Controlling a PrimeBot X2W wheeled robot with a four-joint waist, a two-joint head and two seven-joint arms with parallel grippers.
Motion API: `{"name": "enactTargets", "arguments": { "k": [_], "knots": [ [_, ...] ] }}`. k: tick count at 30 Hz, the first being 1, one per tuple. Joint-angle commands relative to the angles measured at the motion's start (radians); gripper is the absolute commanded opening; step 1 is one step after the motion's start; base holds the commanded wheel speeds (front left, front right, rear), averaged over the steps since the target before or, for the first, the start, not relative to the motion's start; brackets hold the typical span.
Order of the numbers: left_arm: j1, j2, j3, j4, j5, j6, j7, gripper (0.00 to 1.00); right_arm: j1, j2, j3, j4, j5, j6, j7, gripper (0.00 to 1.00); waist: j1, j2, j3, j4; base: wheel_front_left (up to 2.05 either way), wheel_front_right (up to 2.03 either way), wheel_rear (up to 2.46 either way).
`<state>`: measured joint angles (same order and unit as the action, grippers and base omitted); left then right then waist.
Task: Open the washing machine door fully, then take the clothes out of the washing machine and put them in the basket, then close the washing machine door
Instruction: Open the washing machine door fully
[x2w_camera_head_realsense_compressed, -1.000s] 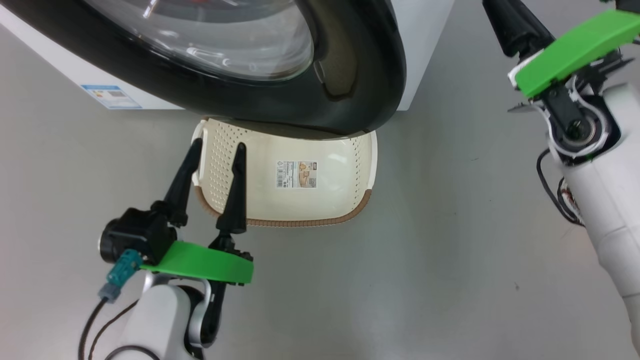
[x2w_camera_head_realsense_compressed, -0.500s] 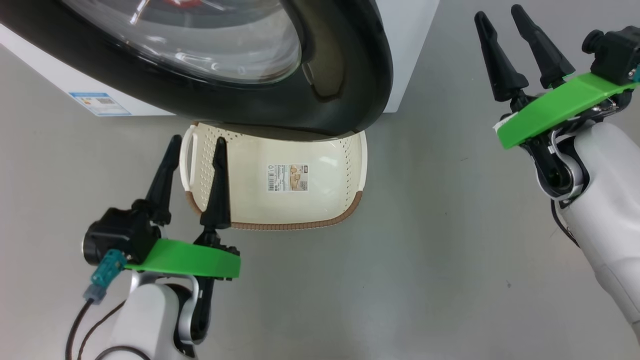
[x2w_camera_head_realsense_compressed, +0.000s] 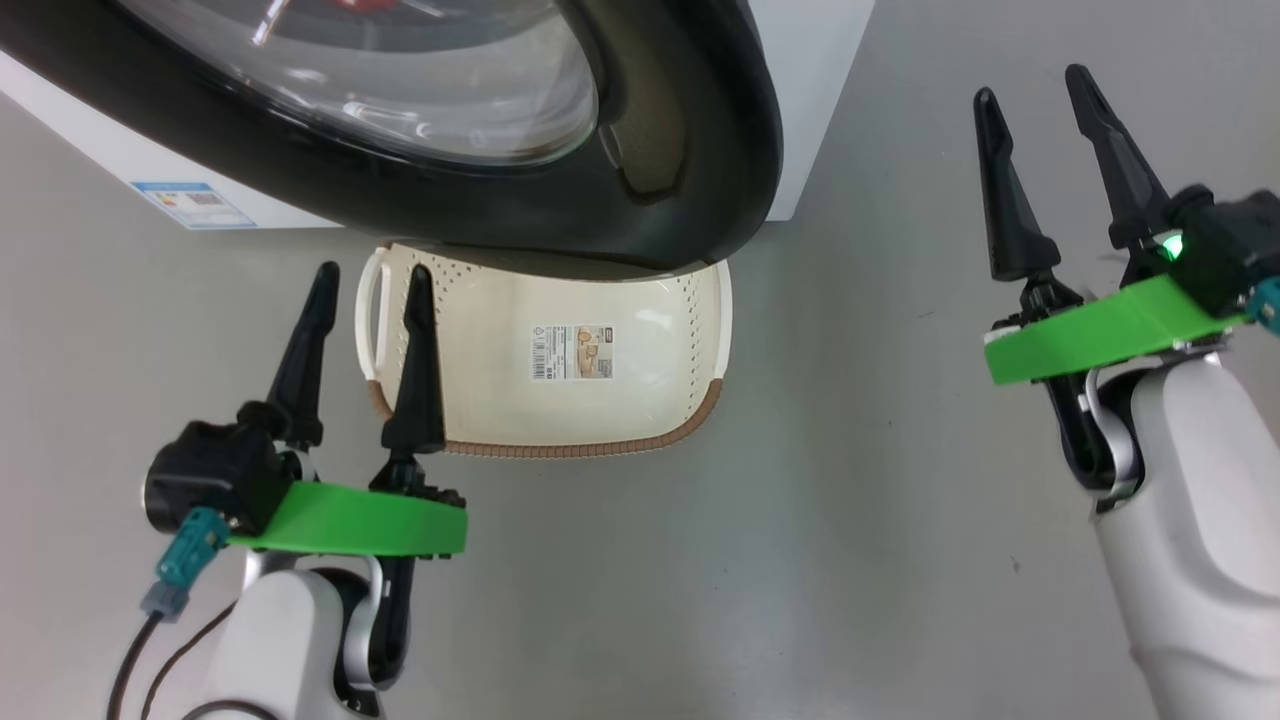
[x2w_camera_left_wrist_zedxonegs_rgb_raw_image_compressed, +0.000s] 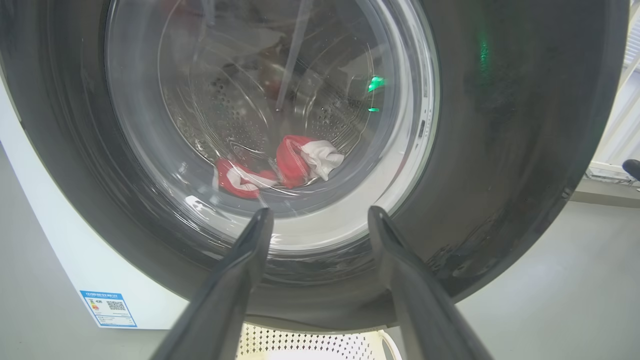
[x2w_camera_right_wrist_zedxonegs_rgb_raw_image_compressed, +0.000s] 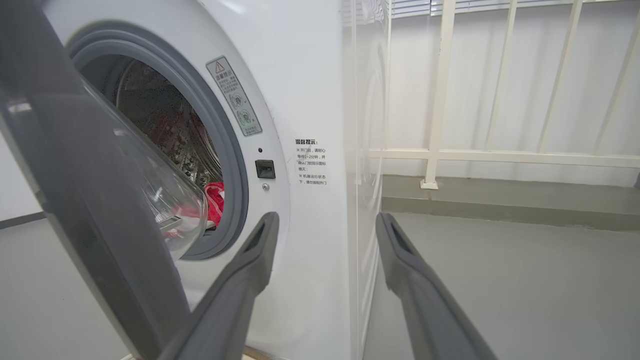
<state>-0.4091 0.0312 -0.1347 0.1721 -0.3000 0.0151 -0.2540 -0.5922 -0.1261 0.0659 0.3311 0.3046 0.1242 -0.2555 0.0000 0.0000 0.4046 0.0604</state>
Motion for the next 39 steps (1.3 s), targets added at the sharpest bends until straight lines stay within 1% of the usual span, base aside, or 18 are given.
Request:
{"name": "enactTargets", "arguments": {
  "k": [1,6,11,18,27,39],
  "knots": [
    [0.012,0.019,0.035,-0.033,0.013,0.008,-0.008,1.00,0.037,0.027,-0.002,-0.060,-0.027,0.007,-0.006,1.00,0.0000,0.0000,0.002,-0.002,0.00,0.00,0.00],
    [0.015,0.019,0.039,-0.049,0.021,0.010,-0.008,1.00,0.110,0.062,-0.028,-0.158,-0.086,0.007,-0.006,1.00,0.0000,0.0000,0.006,-0.009,0.00,0.00,0.00],
    [0.019,0.019,0.039,-0.056,0.027,0.008,-0.008,1.00,0.157,0.073,-0.030,-0.199,-0.114,0.007,-0.006,1.00,0.0000,0.0000,0.007,-0.013,0.00,0.00,0.00],
    [0.022,0.019,0.036,-0.065,0.026,0.010,-0.008,1.00,0.187,0.075,-0.028,-0.223,-0.132,0.007,-0.006,1.00,0.0000,0.0000,0.007,-0.011,0.00,0.00,0.00],
    [0.021,0.019,0.038,-0.068,0.027,0.009,-0.008,1.00,0.222,0.076,-0.027,-0.227,-0.112,0.007,-0.006,1.00,0.0000,0.0000,0.008,-0.004,0.00,0.00,0.00],
    [0.021,0.019,0.036,-0.063,0.031,0.006,-0.008,1.00,0.225,0.076,-0.024,-0.225,-0.091,0.007,-0.006,1.00,0.0000,0.0000,0.009,-0.005,0.00,0.00,0.00]
  ]
}}
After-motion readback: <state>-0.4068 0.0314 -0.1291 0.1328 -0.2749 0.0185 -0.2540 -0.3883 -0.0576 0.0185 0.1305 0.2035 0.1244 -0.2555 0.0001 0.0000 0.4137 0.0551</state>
